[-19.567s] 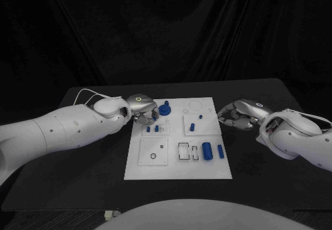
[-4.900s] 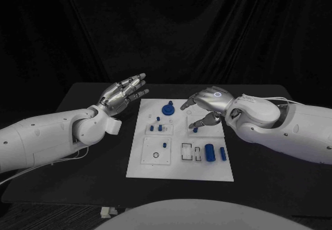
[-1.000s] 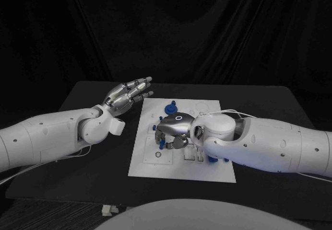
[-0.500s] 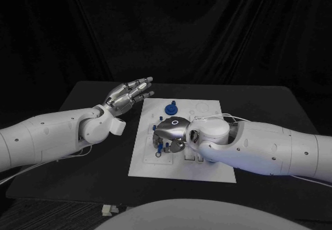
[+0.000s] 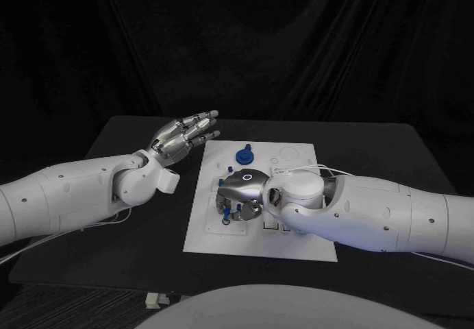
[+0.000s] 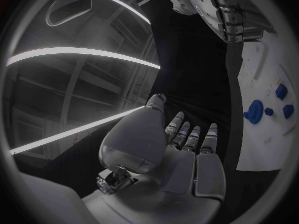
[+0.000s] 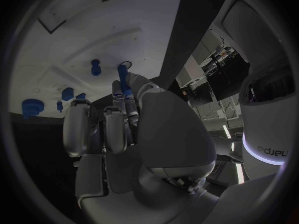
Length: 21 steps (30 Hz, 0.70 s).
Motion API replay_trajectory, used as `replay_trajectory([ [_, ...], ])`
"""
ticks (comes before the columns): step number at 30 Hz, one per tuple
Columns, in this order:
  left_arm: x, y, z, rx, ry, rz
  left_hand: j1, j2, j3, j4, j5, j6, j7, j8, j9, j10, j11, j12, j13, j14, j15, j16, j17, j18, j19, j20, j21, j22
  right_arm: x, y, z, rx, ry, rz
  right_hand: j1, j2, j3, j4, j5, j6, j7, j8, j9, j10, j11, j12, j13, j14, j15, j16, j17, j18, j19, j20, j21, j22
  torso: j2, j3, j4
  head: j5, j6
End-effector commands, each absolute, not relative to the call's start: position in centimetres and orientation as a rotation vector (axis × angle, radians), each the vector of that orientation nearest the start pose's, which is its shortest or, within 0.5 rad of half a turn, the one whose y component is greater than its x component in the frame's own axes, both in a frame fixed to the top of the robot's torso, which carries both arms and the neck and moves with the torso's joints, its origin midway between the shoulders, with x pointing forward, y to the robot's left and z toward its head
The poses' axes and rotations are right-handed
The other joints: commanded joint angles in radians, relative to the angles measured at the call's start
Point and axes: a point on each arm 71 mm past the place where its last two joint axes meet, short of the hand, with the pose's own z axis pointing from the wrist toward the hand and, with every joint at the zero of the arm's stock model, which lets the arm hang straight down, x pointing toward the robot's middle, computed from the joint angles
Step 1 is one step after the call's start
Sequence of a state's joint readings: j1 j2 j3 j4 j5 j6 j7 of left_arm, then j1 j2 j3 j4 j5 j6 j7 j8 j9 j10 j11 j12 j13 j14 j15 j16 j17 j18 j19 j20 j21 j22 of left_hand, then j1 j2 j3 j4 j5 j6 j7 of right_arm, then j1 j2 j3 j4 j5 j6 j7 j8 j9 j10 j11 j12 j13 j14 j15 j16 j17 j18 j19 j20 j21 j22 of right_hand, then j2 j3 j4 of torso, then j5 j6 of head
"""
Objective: Assemble the parts on the task board
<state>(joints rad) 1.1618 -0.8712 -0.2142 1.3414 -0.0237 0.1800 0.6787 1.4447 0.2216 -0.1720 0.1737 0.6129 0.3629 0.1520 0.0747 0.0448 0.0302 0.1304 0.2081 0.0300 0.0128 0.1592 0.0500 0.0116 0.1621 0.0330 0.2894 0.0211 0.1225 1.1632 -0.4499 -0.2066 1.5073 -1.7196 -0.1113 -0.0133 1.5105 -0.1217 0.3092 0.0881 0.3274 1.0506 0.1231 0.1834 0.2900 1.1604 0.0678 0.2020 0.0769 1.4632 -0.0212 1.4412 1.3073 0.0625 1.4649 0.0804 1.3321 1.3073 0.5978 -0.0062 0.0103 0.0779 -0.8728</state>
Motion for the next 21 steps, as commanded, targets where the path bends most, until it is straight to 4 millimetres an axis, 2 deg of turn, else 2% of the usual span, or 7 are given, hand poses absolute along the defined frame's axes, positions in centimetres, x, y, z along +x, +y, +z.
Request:
replay_trajectory([
  [1,47.18,26.12,-24.11,-0.968,1.414,-1.920,0.003,0.005,0.004,0.002,0.003,0.006,0.013,0.004,0.001,0.000,0.010,0.006,0.001,-0.003,-0.001,0.005,0.001,0.008,0.004,0.003,0.003,0.001,39.84,-0.31,-25.66,-0.881,1.764,0.903,0.006,0.006,0.006,-0.001,-0.002,-0.006,0.004,-0.001,0.002,0.008,-0.003,0.005,0.002,0.060,0.007,0.003,0.036,-0.009,0.022,0.007,-0.002,0.192,0.000,-0.0002,-0.0004,0.002,0.000],
  [21,47.23,26.21,-24.26,-0.974,1.428,-1.915,0.002,0.007,0.005,0.003,0.003,0.006,0.014,0.005,0.001,0.000,0.011,0.006,0.001,-0.003,-0.001,0.005,0.001,0.008,0.005,0.003,0.003,0.002,39.54,-0.47,-26.23,-0.893,1.800,0.894,0.006,0.007,0.008,-0.003,-0.002,-0.006,0.005,-0.002,0.002,0.010,-0.003,0.006,0.002,0.059,0.007,0.001,0.033,-0.009,0.021,0.007,-0.003,0.192,0.000,-0.0001,-0.0010,0.003,0.000],
])
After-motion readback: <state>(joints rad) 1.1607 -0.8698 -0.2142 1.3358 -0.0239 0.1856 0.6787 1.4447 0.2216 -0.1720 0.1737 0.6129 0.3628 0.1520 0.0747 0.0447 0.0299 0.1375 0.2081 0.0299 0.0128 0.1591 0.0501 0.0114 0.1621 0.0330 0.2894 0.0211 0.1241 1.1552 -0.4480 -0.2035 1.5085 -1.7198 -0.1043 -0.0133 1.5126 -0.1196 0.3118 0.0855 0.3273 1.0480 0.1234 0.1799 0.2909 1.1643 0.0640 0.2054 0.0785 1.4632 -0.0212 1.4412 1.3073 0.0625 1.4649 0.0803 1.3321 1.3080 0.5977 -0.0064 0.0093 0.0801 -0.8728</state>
